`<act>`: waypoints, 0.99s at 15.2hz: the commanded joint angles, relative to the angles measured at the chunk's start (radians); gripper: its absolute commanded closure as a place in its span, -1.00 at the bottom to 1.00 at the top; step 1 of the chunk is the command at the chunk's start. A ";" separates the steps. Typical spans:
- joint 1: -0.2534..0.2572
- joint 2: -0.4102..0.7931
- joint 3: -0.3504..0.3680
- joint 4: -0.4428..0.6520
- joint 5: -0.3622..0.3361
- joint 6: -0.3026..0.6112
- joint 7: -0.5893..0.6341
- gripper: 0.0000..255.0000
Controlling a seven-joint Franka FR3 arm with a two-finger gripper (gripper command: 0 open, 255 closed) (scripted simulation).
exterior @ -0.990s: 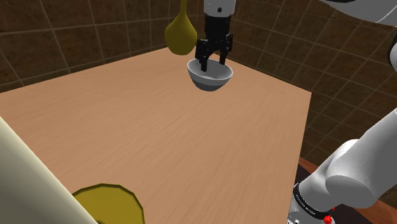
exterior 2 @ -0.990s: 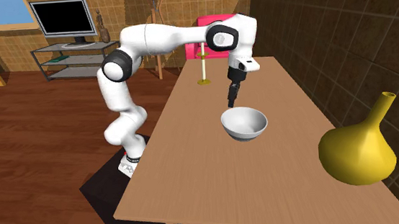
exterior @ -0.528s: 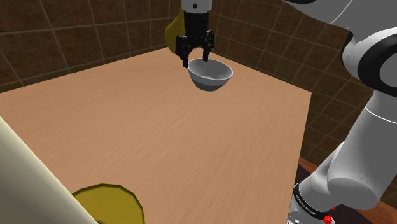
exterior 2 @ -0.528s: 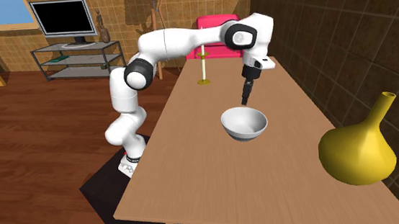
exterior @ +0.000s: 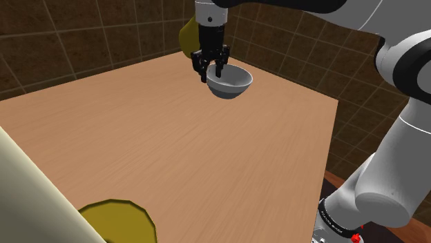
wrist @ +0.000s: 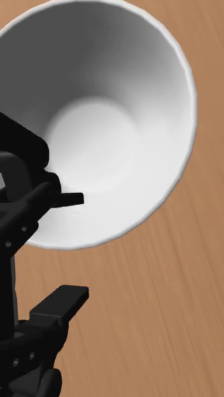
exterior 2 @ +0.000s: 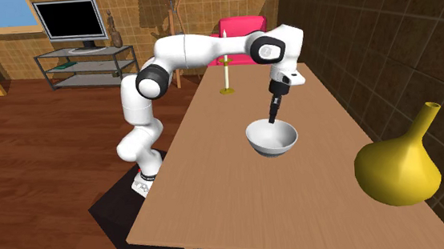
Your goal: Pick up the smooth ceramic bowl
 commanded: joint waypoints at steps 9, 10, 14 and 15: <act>0.000 0.000 0.000 0.000 0.000 0.001 0.000 1.00; 0.001 0.004 0.000 0.018 -0.001 -0.014 0.000 1.00; 0.009 0.024 0.002 0.100 -0.008 -0.077 0.000 1.00; 0.011 0.030 0.003 0.122 -0.010 -0.094 0.000 1.00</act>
